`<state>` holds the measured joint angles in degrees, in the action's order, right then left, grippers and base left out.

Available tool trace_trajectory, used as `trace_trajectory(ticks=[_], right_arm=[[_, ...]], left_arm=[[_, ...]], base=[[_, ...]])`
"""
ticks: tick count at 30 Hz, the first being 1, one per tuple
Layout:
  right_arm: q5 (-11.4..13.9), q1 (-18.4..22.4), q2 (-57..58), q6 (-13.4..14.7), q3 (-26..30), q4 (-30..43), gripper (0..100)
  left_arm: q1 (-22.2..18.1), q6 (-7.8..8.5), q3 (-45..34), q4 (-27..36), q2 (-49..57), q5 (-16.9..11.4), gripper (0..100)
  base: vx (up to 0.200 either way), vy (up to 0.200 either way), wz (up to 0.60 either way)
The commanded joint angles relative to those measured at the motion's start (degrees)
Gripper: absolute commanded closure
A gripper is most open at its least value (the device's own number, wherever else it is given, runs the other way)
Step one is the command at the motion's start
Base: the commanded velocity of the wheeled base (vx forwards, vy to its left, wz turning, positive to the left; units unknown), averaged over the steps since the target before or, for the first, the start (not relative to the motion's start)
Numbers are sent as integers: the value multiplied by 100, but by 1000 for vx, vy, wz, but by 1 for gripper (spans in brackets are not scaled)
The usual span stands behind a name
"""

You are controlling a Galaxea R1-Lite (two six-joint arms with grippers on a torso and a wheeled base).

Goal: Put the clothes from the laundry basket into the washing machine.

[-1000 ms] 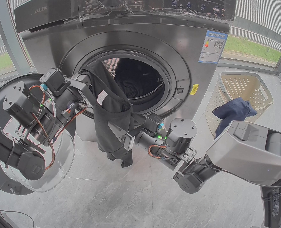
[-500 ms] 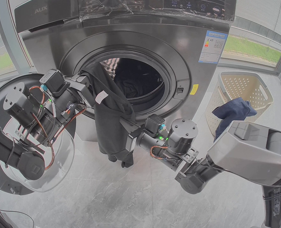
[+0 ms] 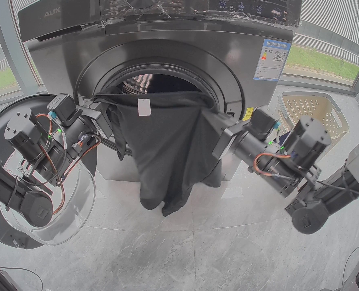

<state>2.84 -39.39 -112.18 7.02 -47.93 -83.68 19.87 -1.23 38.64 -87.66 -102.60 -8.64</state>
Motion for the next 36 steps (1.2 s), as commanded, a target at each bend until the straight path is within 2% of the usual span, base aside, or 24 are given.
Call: trace_trajectory(ticks=[1, 5, 11, 12, 21, 36], right_arm=[[-64, 274, 592, 89, 188, -228, 100], [-73, 203, 970, 89, 513, -219, 100], [-82, 80, 1172, 89, 443, -184, 100], [-170, 72, 1172, 89, 469, -184, 100], [-302, -16, 1181, 80, 434, -167, 100], [-310, -8, 1198, 80, 460, -175, 100]], left_arm=[[61, 0, -252, 30, 222, 12, 100], [254, 0, -296, 83, 477, 29, 100], [553, 9, -507, 83, 706, 144, 100], [588, 9, -525, 74, 785, 188, 100], [597, 18, -463, 144, 1005, 205, 100], [588, 26, -454, 206, 978, 214, 100]], base=[[0, 0, 0], [0, 0, 0], [0, 0, 0], [0, 0, 0], [0, 0, 0], [0, 0, 0]])
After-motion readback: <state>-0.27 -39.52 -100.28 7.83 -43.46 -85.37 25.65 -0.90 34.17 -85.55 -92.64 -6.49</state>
